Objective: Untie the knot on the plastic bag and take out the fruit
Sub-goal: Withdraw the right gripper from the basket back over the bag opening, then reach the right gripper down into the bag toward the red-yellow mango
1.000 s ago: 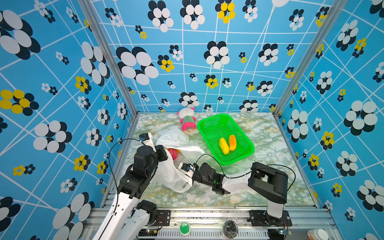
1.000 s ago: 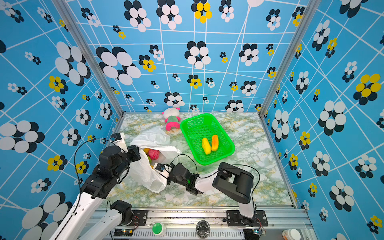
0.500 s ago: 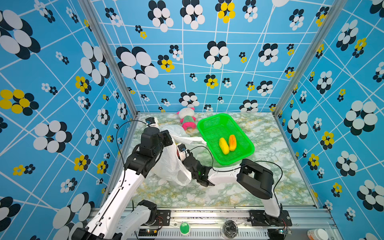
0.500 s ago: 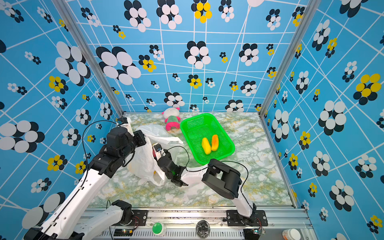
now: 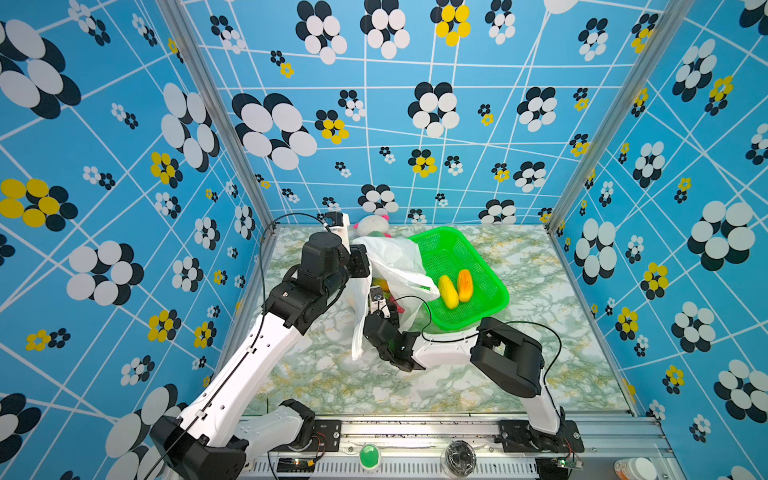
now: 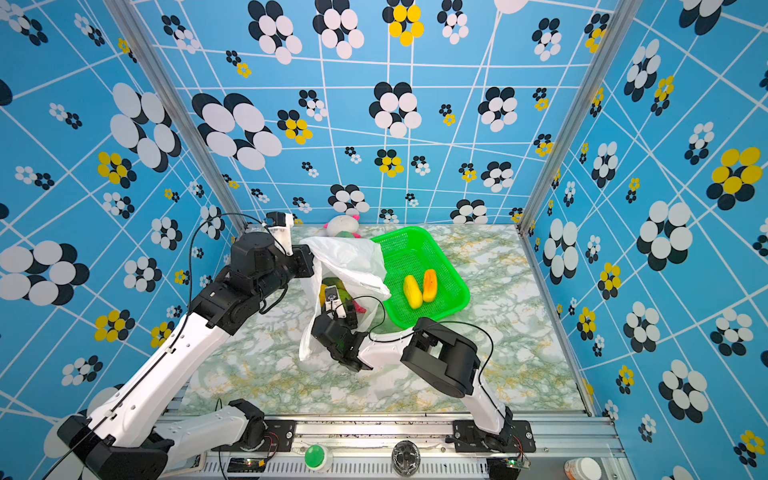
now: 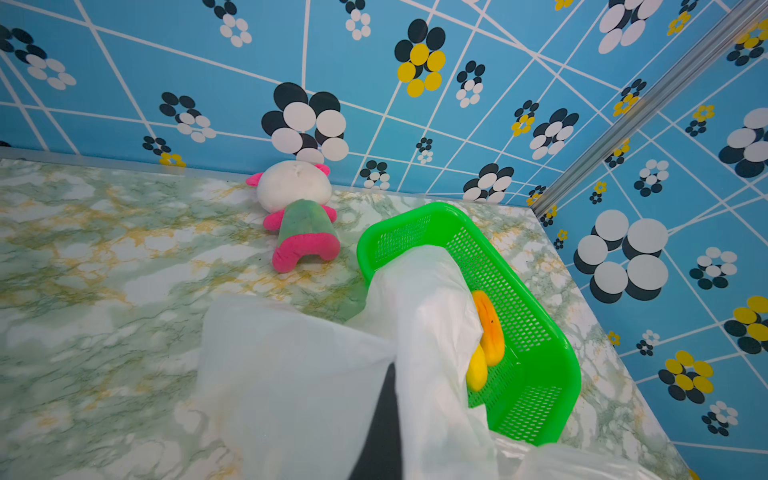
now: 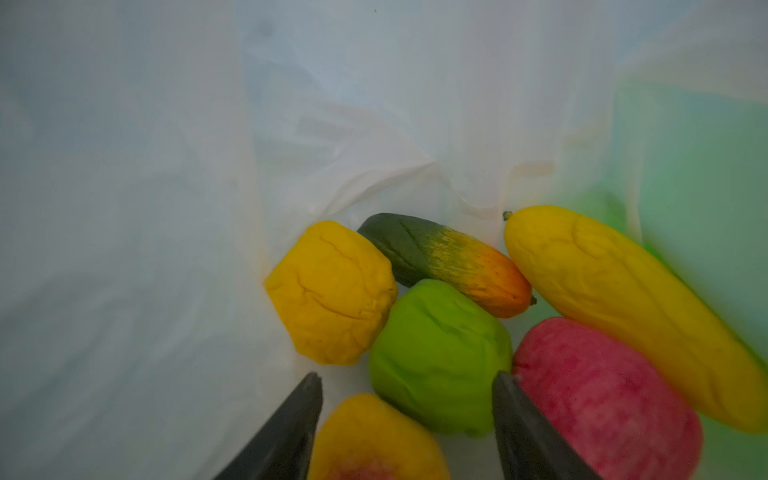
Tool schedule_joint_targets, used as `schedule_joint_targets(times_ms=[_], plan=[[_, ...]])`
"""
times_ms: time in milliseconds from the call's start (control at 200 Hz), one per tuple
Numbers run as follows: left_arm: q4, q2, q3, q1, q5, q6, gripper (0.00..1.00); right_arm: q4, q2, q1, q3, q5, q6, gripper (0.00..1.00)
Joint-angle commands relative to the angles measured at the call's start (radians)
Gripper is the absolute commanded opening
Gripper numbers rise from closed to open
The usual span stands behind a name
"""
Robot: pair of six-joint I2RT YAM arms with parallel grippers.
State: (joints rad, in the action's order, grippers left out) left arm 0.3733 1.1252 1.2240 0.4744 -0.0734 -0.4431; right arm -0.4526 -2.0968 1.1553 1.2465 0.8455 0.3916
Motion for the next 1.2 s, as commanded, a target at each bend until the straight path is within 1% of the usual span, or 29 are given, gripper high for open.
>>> schedule_joint_targets(times_ms=[0, 70, 155, 250, 375, 580, 840, 945, 1035, 1115, 1195], plan=[[-0.005, -0.063, -0.114, 0.000, -0.132, -0.005, 0.00, 0.060, 0.010, -0.003, 0.032, 0.070, 0.042, 0.74], [-0.022, -0.102, -0.191, -0.009, -0.174, -0.022, 0.00, 0.060, 0.000, -0.008, 0.031, 0.075, 0.057, 0.77], [-0.059, -0.149, -0.261, -0.017, -0.175, -0.028, 0.00, 0.064, -0.008, -0.014, 0.031, 0.076, 0.069, 0.80], [-0.084, -0.186, -0.293, -0.017, -0.150, -0.024, 0.00, 0.062, -0.007, -0.020, 0.022, 0.070, 0.086, 0.81], [-0.068, -0.210, -0.300, -0.017, -0.138, -0.020, 0.00, 0.035, -0.002, -0.018, 0.006, 0.030, 0.089, 0.82], [-0.062, -0.247, -0.316, -0.018, -0.191, -0.015, 0.00, -0.052, 0.007, -0.015, -0.084, 0.023, 0.170, 0.85], [-0.057, -0.235, -0.310, -0.017, -0.189, -0.012, 0.00, -0.024, -0.031, -0.008, -0.065, -0.024, 0.232, 0.86], [-0.054, -0.235, -0.307, -0.017, -0.186, -0.012, 0.00, 0.017, -0.056, -0.005, -0.040, -0.028, 0.263, 0.87], [-0.057, -0.232, -0.305, -0.017, -0.180, -0.012, 0.00, 0.028, -0.070, 0.001, -0.037, -0.028, 0.284, 0.92], [-0.061, -0.222, -0.307, -0.017, -0.170, -0.010, 0.00, 0.029, -0.072, 0.010, -0.041, -0.025, 0.287, 0.90], [-0.062, -0.203, -0.304, -0.017, -0.157, -0.009, 0.00, 0.019, -0.065, 0.021, -0.048, -0.017, 0.264, 0.84]])
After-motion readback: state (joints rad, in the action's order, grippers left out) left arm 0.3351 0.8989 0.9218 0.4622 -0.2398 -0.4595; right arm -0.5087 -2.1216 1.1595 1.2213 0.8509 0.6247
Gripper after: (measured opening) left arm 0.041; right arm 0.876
